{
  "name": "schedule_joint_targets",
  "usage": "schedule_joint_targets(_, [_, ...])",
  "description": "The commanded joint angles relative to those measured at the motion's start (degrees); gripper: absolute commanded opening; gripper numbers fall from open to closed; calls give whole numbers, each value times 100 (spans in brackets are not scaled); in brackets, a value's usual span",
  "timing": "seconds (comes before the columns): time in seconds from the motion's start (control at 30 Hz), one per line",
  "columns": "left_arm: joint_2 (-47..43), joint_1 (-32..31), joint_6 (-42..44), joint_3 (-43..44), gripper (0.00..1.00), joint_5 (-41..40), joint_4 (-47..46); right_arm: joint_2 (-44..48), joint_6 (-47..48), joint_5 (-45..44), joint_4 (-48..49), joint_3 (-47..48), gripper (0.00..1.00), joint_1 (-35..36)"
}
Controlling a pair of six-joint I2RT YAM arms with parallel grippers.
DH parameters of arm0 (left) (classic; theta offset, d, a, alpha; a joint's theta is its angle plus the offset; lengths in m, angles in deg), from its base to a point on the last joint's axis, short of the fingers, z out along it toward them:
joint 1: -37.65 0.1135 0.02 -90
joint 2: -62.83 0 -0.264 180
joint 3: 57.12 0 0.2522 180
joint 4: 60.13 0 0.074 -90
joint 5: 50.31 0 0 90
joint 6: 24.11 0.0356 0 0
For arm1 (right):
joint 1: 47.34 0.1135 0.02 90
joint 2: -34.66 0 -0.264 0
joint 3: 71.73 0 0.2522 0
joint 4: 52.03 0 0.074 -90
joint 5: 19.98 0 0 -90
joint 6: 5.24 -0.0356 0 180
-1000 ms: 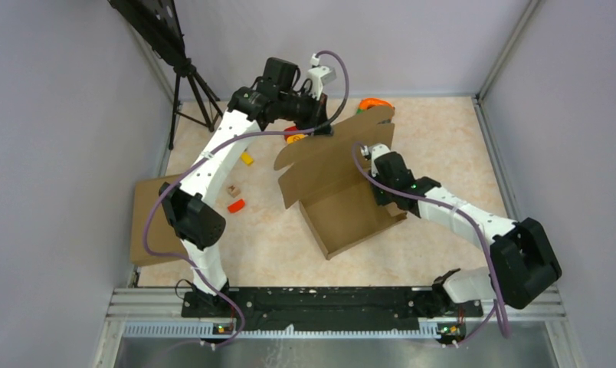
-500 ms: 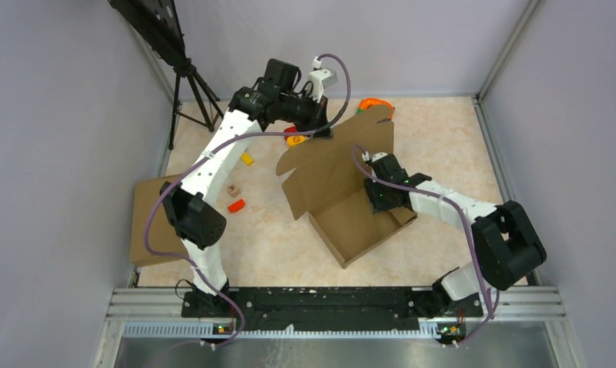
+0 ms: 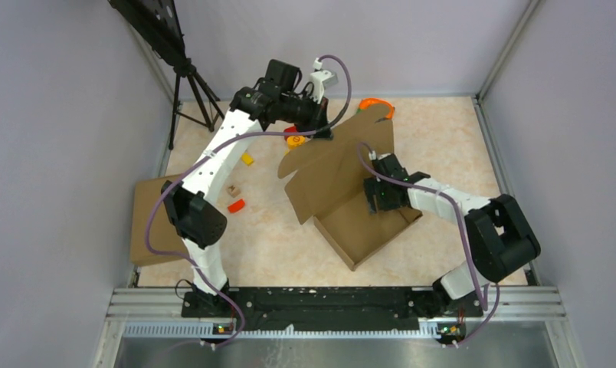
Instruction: Fold the paper box
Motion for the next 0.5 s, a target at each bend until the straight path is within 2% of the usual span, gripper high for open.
schedule_joint_targets(0.0, [61,9,128,168,2,178,63,137,-187,95,-53,253,70,-128])
schedule_joint_targets(0.1, [90,8,144,212,2,142,90,550,-154,205,-89,366,54,-127])
schedule_joint_targets(0.17, [124,1,154,265,2,124,132,735,-37,125,-235,529,39,-129])
schedule_joint_targets(0.3, [151,4,161,303,2,104,160,685,80,-585,-653,761,0,-152])
schedule_joint_targets(0.47, [169,6,164,318,2,119,165,96,251,-721,-953,859,0,-164])
